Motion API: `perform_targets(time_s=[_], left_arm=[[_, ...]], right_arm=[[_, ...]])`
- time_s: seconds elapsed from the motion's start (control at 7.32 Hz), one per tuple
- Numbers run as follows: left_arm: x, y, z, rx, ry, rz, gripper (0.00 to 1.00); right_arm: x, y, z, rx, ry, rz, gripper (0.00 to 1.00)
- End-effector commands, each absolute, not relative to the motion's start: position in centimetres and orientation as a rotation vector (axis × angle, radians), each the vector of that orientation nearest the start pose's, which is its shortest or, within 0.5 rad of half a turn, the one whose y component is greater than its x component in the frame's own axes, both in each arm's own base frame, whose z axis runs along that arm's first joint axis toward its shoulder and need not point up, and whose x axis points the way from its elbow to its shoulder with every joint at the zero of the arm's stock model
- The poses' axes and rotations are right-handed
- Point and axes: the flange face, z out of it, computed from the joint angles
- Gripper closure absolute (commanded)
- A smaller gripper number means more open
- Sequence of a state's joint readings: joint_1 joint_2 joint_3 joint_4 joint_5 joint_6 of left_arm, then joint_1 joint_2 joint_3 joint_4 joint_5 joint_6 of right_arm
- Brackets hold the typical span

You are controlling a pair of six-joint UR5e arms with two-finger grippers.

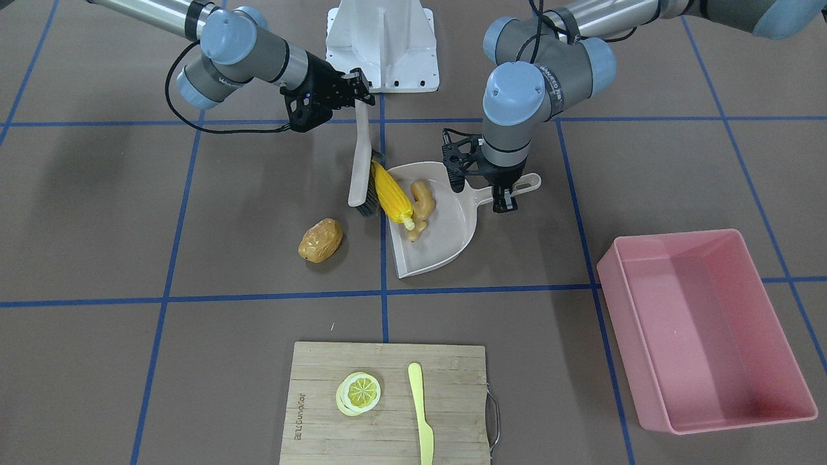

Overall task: Sweep and dump trash into bin
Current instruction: 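Sweep the corn and ginger into the dustpan with the brush in the right gripper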

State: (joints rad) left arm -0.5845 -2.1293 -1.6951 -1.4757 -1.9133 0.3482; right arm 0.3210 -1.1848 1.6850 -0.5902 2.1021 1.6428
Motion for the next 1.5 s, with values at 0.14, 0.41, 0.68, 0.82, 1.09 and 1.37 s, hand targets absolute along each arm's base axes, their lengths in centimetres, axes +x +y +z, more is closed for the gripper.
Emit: perform_targets(time_s=[0.14,0.41,0.68,0.82,1.09,1.37], left_arm=[[49.9,-45.0,30.1,0.484,0.542,1.381,1.0],[49.8,-44.9,30.2,0.482,0.542,1.381,1.0],[49.8,-44.9,30.4,0.479,0.541,1.381,1.0],[49.7,-44.9,30.3,0.481,0.541,1.381,1.0],[49.7,-44.9,30.2,0.483,0.542,1.383,1.0],[49.7,-44.9,30.1,0.484,0.542,1.383,1.0]], right_arm=[[-56.0,-27.3,23.6,-0.236,-1.46,-0.063,1.0],[-58.4,-27.8,21.9,-0.222,-1.45,-0.045,1.0],[-58.7,-27.9,21.6,-0.22,-1.453,-0.042,1.0],[-57.8,-28.6,21.9,-0.217,-1.452,-0.041,1.0],[-54.3,-31.9,21.3,-0.255,-1.422,-0.037,1.0],[-46.1,-35.7,23.6,-0.246,-1.409,-0.029,1.0]])
